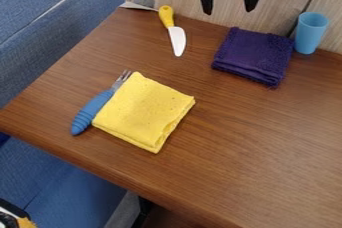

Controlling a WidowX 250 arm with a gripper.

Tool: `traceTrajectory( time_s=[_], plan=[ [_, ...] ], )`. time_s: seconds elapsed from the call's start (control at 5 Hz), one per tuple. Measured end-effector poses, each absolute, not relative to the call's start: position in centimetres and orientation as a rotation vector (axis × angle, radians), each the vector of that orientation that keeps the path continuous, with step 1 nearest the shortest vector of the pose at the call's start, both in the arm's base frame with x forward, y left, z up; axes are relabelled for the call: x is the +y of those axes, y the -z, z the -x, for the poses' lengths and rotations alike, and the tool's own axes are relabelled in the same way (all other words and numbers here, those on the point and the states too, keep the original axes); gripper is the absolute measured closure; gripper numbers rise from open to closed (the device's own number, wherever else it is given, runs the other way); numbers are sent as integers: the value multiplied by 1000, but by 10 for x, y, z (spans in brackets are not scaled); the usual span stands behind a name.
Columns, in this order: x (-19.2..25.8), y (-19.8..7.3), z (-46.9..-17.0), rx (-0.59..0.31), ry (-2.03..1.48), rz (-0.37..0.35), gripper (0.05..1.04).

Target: Move the yellow towel to the lower right side of the table

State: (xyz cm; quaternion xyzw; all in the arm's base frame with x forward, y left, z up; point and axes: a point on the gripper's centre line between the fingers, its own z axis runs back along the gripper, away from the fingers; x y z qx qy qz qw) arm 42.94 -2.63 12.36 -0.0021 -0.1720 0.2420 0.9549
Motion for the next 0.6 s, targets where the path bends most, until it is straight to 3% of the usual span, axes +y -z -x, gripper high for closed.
traceTrajectory(
  time_s=[0.4,0.6],
  plan=[
    [-23,-104,-417,-290,-532,-18,83],
    [-10,-120,-400,-307,-563,-32,83]
  ],
)
